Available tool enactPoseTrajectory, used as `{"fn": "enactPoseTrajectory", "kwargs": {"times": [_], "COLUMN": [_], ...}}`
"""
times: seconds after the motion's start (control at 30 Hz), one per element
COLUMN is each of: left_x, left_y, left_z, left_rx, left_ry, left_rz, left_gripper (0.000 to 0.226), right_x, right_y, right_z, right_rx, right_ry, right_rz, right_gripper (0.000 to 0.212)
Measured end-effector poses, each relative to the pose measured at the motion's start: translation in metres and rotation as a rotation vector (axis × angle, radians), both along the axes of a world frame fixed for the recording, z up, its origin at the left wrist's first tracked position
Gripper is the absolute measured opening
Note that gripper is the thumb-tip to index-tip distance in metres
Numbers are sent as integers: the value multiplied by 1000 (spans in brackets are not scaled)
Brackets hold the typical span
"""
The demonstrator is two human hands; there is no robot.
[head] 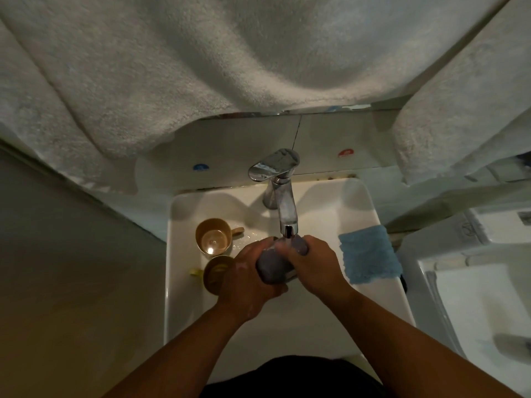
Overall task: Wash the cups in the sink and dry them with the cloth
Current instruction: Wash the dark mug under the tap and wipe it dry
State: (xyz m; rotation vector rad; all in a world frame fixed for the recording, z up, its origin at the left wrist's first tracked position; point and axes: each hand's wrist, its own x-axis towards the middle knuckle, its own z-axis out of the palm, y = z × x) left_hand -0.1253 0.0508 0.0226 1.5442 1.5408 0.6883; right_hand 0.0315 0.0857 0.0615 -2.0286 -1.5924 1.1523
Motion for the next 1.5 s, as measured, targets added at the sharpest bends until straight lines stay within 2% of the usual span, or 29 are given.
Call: {"fn": "enactPoseTrajectory", "kwargs": {"times": [0.03,0.07,0.1,0.13,0.23,0.27,0.37,0.43,0.53,0.6,0.67,0.73,0.83,0.9,1.0,1.07,1.17,1.27,1.37,1.43,1.5], "left_x": [-1,-1,-1,-1,-1,-2,-9,-14,-14,-14,-20,-25,-26,-28,-35,-37,-36,-37,-35,-31,-27], "left_y": [0,1,0,0,-1,-1,-1,1,4,6,6,6,6,5,6,8,12,12,12,11,10], "left_z": [-1,-1,-1,-2,-1,0,0,3,12,11,7,6,8,6,7,8,10,8,8,8,11], "left_rx": [7,21,33,39,28,19,-15,-32,-64,-65,-72,-98,-143,-242,-361,-410,-391,-321,-306,-284,-241], "left_ry": [-6,-7,-6,-7,12,13,-34,-66,-33,-45,-86,-108,-140,-302,-488,-544,-526,-454,-442,-403,-348], "left_rz": [2,3,3,4,-1,-4,20,47,19,25,34,10,4,61,123,145,157,148,151,126,99], "left_gripper": [100,100,99,98,97,96,95,97,93,93,95,93,85,74,70,70,74,77,79,82,82], "right_x": [10,-2,-2,-2,1,4,6,12,15,13,15,17,16,20,29,29,22,26,28,27,27], "right_y": [-1,0,-2,-1,3,3,-1,-1,2,4,4,2,4,4,5,4,5,5,2,2,2], "right_z": [-10,-3,-2,-2,-1,0,10,11,8,7,9,8,4,9,15,15,10,7,5,4,4], "right_rx": [-4,-19,6,6,-22,-46,-62,-60,-86,-78,-76,-89,-154,-198,-222,-230,-230,-180,-183,-191,-179], "right_ry": [108,165,109,120,112,143,200,277,321,352,442,425,383,437,531,564,565,561,547,510,501], "right_rz": [88,83,120,69,-37,-37,131,142,-64,-65,63,99,-37,53,228,163,-4,99,125,16,-23], "right_gripper": [40,30,28,26,39,36,4,6,28,22,7,10,28,26,17,17,31,12,9,30,33]}}
